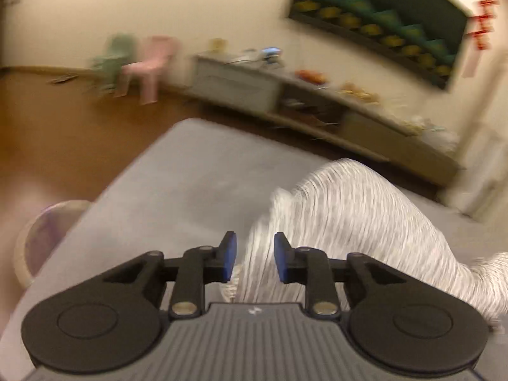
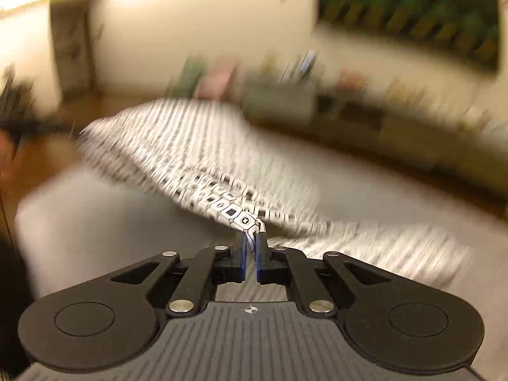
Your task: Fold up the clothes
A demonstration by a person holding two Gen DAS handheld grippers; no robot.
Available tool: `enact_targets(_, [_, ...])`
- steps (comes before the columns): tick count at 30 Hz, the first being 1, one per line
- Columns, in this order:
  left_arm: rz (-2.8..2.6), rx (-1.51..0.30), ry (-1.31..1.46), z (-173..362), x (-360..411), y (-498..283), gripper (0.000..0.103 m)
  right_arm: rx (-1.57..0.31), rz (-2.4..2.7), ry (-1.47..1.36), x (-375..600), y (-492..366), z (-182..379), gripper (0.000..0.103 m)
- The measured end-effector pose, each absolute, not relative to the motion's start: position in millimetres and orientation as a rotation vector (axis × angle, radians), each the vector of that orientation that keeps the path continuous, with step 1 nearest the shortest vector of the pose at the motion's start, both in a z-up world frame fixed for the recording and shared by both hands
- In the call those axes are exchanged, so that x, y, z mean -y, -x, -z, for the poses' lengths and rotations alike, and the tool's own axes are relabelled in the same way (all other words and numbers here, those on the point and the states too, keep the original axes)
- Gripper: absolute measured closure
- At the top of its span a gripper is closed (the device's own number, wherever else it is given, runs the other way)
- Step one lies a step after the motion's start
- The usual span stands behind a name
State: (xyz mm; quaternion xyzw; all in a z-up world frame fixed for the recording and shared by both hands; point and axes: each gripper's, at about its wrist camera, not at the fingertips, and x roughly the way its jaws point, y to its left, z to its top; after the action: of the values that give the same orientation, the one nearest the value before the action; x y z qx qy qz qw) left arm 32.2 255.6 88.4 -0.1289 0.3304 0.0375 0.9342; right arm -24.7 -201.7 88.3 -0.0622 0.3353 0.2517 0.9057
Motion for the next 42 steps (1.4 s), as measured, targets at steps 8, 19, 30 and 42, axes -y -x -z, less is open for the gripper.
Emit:
enact_targets(8, [0.023, -0.644, 0.189, -92, -231, -65, 0.027, -0.686, -0.184, -0.148, 310, -7, -74, 0.034])
enact_targets(19, [0.109, -0.906, 0.041, 27, -168, -159, 0.030, -0.723, 0.068, -0.281, 382, -76, -9, 0.100])
enact_targets(30, [0.037, -0.932, -0.058, 39, -191, -161, 0.031, -0.822, -0.072, 0.017, 353, 108, -82, 0.100])
enact_targets(42, [-0.017, -0.932, -0.002, 32, -191, -147, 0.031, -0.767, -0.018, 0.134, 325, -10, -76, 0.029])
